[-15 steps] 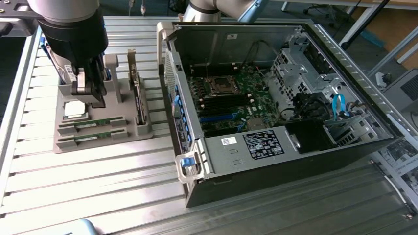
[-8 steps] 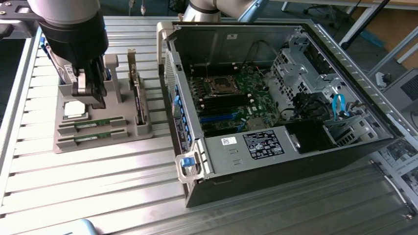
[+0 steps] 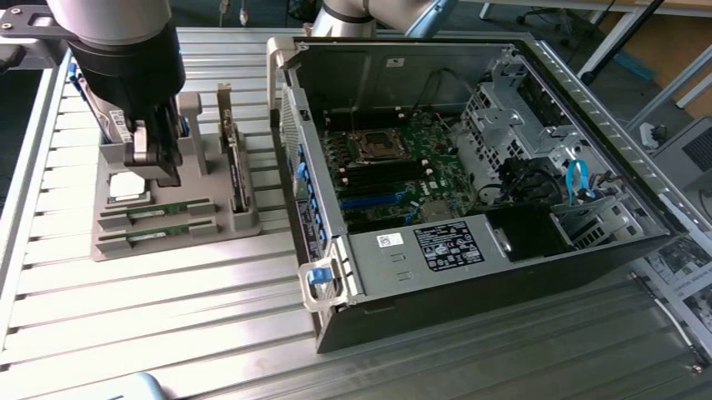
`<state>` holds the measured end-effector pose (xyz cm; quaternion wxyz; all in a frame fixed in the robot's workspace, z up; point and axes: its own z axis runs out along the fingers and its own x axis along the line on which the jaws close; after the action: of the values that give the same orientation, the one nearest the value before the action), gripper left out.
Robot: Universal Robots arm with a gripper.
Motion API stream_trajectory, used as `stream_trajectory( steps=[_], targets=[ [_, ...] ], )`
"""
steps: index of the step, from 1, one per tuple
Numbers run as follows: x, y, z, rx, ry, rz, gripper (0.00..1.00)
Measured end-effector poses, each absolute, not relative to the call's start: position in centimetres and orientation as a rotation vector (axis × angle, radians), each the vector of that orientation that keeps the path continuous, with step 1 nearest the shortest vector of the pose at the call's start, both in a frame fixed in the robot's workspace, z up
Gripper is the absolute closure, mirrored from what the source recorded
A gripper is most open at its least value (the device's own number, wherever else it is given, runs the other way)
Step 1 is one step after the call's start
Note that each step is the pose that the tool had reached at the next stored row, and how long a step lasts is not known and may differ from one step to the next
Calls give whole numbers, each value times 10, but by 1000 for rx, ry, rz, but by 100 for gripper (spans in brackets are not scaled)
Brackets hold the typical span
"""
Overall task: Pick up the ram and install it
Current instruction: 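Pick up the ram and move it above insertion slot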
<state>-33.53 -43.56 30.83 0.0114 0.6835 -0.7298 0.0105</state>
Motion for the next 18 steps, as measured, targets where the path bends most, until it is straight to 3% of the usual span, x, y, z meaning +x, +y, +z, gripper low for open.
stream_trajectory(
  steps=[18],
  targets=[
    [-335, -436, 302, 2133, -2275, 33, 64]
  ],
)
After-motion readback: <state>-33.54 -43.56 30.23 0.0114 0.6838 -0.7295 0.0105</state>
